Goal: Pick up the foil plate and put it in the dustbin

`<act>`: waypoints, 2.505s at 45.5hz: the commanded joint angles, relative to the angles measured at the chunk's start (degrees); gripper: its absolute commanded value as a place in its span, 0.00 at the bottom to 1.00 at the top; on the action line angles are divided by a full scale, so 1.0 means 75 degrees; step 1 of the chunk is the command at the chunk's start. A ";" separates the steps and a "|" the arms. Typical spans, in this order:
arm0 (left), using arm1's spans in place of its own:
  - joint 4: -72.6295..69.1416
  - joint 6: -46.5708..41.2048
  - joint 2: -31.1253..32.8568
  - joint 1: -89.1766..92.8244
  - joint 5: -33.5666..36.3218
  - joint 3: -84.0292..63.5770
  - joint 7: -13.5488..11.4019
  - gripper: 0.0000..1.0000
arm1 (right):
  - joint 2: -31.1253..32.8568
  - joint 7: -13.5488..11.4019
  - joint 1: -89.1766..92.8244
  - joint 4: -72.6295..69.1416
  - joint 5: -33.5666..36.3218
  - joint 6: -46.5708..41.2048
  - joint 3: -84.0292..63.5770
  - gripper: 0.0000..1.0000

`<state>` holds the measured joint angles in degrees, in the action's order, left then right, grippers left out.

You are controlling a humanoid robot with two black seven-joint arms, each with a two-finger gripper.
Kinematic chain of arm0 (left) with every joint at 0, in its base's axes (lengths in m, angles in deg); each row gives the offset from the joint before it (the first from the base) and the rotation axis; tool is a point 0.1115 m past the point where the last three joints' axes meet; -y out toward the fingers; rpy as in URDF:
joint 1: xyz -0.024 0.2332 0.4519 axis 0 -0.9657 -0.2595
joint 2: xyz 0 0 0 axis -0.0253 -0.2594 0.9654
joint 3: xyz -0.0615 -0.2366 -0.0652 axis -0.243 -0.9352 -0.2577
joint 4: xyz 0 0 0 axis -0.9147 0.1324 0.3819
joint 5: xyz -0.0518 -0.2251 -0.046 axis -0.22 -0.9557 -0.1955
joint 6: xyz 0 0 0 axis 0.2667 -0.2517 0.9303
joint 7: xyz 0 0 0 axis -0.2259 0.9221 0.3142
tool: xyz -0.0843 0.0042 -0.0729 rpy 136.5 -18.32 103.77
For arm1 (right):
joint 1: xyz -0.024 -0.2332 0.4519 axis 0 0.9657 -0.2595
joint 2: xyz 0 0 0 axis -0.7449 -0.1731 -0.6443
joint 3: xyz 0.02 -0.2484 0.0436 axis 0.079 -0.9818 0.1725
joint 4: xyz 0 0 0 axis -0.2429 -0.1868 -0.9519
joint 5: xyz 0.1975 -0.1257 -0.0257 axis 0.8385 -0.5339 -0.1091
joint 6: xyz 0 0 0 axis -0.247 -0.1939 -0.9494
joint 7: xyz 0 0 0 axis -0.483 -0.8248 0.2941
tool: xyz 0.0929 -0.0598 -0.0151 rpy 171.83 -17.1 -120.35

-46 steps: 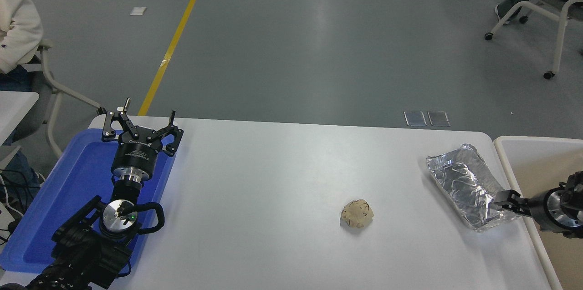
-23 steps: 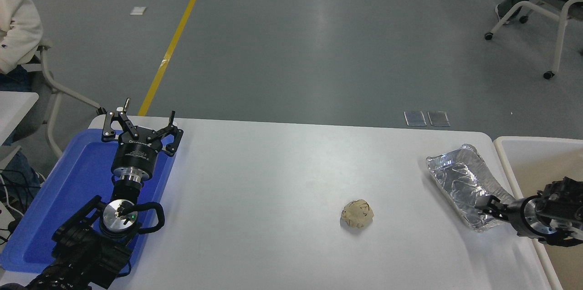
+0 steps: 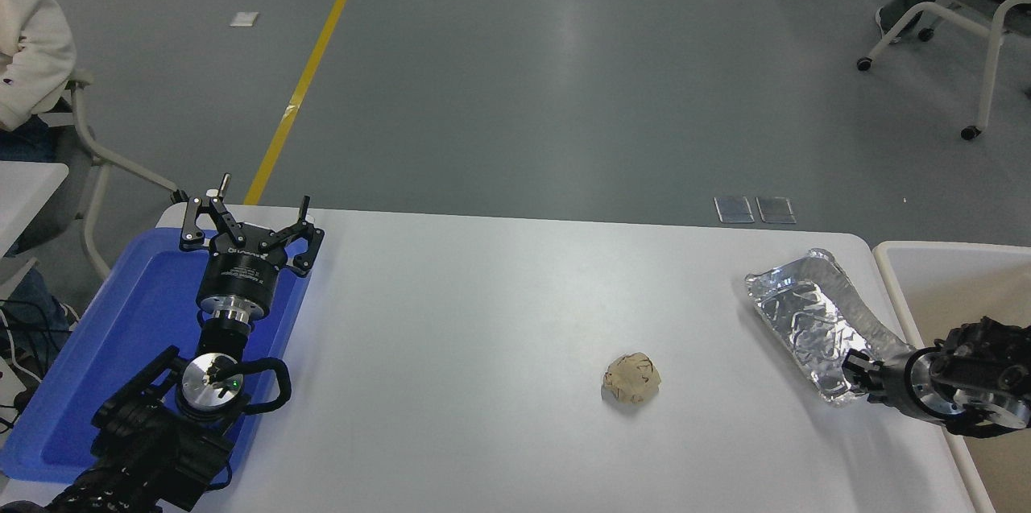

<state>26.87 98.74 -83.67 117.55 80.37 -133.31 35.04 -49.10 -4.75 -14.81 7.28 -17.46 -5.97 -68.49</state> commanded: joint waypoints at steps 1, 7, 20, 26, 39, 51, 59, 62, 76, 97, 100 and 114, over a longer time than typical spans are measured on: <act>0.0000 0.0002 0.0000 0.0000 -0.0003 0.0000 0.0000 1.00 | 0.0035 0.0021 -0.0028 -0.0052 0.0038 0.0024 0.0030 0.00; 0.0000 0.0002 0.0000 0.0000 0.0009 0.0000 0.0000 1.00 | 0.0129 0.0021 -0.0121 -0.0134 0.0038 0.0001 0.0018 0.00; 0.0012 0.0002 0.0000 0.0000 0.0009 0.0000 0.0012 1.00 | 0.0936 0.0009 -0.0859 -0.0895 -0.0091 -0.0081 -0.0157 0.00; 0.0012 0.0014 0.0000 0.0000 0.0021 0.0000 0.0012 1.00 | 0.1441 0.0021 -0.1690 -0.1586 -0.0091 -0.0117 -0.0778 0.00; 0.0012 0.0014 0.0000 0.0000 0.0021 0.0000 0.0012 1.00 | 0.2262 0.0021 -0.4315 -0.3016 -0.0080 -0.0210 -0.2875 0.00; 0.0012 0.0014 0.0000 0.0000 0.0021 0.0000 0.0012 1.00 | 0.2262 0.0032 -0.6787 -0.4153 0.0038 -0.0210 -0.4844 0.00; 0.0012 0.0014 0.0000 0.0000 0.0021 0.0000 0.0012 1.00 | 0.2191 0.0032 -0.8195 -0.4704 0.0049 -0.0304 -0.5911 0.00; 0.0012 0.0014 0.0000 0.0000 0.0021 0.0000 0.0012 1.00 | 0.2168 0.0032 -0.8593 -0.4798 0.0038 -0.0339 -0.6227 0.00; 0.0012 0.0014 0.0000 0.0000 0.0021 0.0000 0.0012 1.00 | 0.2016 0.0032 -0.9965 -0.5232 0.0049 -0.0585 -0.7235 0.00; 0.0012 0.0014 0.0000 0.0000 0.0021 0.0000 0.0012 1.00 | 0.1805 0.0021 -1.0950 -0.5419 0.0026 -0.0949 -0.7705 0.00; 0.0012 0.0002 0.0000 0.0000 0.0009 0.0000 0.0012 1.00 | 0.1851 0.0021 -1.0950 -0.5419 0.0003 -0.0960 -0.7740 0.00; 0.0000 0.0002 0.0000 0.0000 -0.0003 0.0000 0.0012 1.00 | 0.2695 0.0009 -1.0727 -0.4823 -0.0735 -0.0972 -0.7658 0.00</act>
<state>26.91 98.77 -83.67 117.55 80.45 -133.30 35.13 -32.88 -4.59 -96.10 -32.32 -18.90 -13.00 -126.07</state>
